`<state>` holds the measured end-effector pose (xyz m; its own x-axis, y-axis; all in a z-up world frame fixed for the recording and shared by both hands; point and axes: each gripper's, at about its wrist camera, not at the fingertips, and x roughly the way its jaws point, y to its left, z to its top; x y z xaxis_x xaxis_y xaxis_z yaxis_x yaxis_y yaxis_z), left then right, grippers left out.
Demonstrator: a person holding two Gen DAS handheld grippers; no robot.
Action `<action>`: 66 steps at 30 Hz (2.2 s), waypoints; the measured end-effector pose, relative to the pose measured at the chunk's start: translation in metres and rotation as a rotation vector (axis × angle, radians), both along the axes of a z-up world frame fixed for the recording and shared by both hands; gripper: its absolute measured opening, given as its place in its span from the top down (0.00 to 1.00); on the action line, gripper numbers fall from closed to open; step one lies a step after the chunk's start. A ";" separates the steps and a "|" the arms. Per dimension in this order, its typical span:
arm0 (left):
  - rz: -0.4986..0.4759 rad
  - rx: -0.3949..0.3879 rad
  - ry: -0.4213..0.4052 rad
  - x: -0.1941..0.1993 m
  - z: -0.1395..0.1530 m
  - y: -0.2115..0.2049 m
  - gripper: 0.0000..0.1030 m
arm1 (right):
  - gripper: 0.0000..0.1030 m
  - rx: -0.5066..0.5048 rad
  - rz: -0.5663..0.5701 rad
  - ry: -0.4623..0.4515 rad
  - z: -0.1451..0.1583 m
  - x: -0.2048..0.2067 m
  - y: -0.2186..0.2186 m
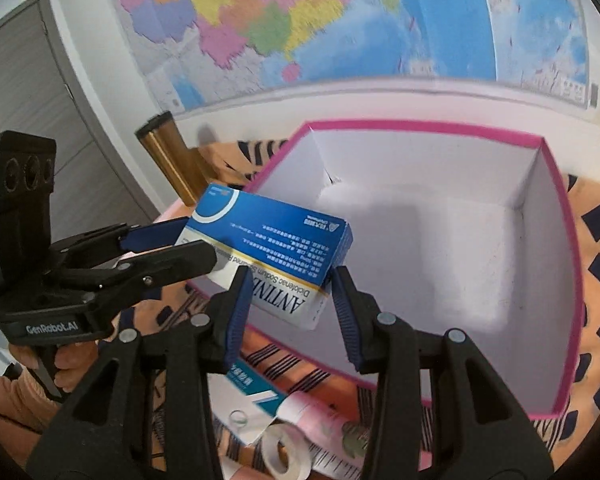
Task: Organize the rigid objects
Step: 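Lower the blue box into the magenta box and open the right gripper, then grasp the red trigger sprayer head with the right gripper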
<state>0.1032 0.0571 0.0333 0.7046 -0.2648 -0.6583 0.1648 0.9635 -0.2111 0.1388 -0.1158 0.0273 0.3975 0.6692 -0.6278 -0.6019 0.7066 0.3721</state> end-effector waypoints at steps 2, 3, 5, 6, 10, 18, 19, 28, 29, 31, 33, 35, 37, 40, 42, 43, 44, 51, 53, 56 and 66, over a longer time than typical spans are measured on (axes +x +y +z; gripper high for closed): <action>0.006 0.000 0.024 0.005 -0.007 0.002 0.46 | 0.57 -0.013 0.005 0.018 -0.006 0.006 0.003; 0.009 0.000 0.037 0.008 -0.012 0.002 0.46 | 0.57 -0.020 0.008 0.032 -0.010 0.009 0.005; 0.014 0.006 0.053 0.011 -0.016 0.002 0.46 | 0.57 -0.025 0.014 0.055 -0.016 0.015 0.007; 0.017 0.013 0.045 0.010 -0.016 0.002 0.46 | 0.57 -0.027 0.018 0.067 -0.019 0.017 0.008; 0.047 0.049 0.036 0.009 -0.014 -0.001 0.44 | 0.57 -0.029 0.025 0.098 -0.029 0.024 0.012; 0.048 0.069 -0.046 -0.021 0.000 -0.006 0.43 | 0.57 0.009 0.018 0.061 -0.016 0.009 -0.002; 0.026 0.063 -0.059 -0.028 0.000 -0.009 0.41 | 0.57 0.018 0.018 0.045 -0.011 0.003 -0.007; -0.138 0.051 -0.007 -0.060 -0.030 -0.042 0.39 | 0.56 0.024 -0.073 -0.019 -0.003 -0.052 -0.079; -0.147 0.051 0.009 -0.060 -0.034 -0.045 0.39 | 0.56 0.015 -0.089 -0.005 -0.008 -0.055 -0.087; -0.173 0.039 0.050 -0.058 -0.046 -0.050 0.39 | 0.56 0.001 -0.124 0.034 -0.021 -0.060 -0.100; -0.187 0.034 0.080 -0.058 -0.055 -0.055 0.39 | 0.56 -0.007 -0.148 0.072 -0.035 -0.063 -0.112; -0.192 0.027 0.102 -0.058 -0.061 -0.057 0.39 | 0.56 -0.023 -0.167 0.101 -0.047 -0.065 -0.118; -0.197 0.023 0.124 -0.055 -0.066 -0.059 0.39 | 0.56 -0.027 -0.174 0.121 -0.055 -0.067 -0.123; -0.195 0.027 0.138 -0.058 -0.070 -0.062 0.39 | 0.56 -0.025 -0.180 0.140 -0.063 -0.071 -0.128; -0.204 0.016 0.144 -0.062 -0.070 -0.063 0.39 | 0.56 -0.023 -0.187 0.141 -0.065 -0.075 -0.131; -0.208 0.013 0.144 -0.063 -0.070 -0.064 0.39 | 0.56 -0.019 -0.188 0.141 -0.066 -0.078 -0.133; -0.218 0.008 0.145 -0.067 -0.070 -0.066 0.39 | 0.56 -0.014 -0.188 0.144 -0.067 -0.080 -0.136; -0.355 -0.008 0.140 -0.091 -0.064 -0.096 0.39 | 0.45 0.033 -0.212 0.181 -0.074 -0.099 -0.156; -0.388 -0.014 0.144 -0.098 -0.064 -0.104 0.39 | 0.45 0.043 -0.214 0.187 -0.076 -0.104 -0.159; -0.428 -0.008 0.150 -0.107 -0.065 -0.115 0.41 | 0.45 0.044 -0.215 0.182 -0.078 -0.113 -0.159; -0.456 -0.040 0.220 -0.109 -0.080 -0.129 0.69 | 0.65 0.027 -0.177 0.165 -0.085 -0.118 -0.149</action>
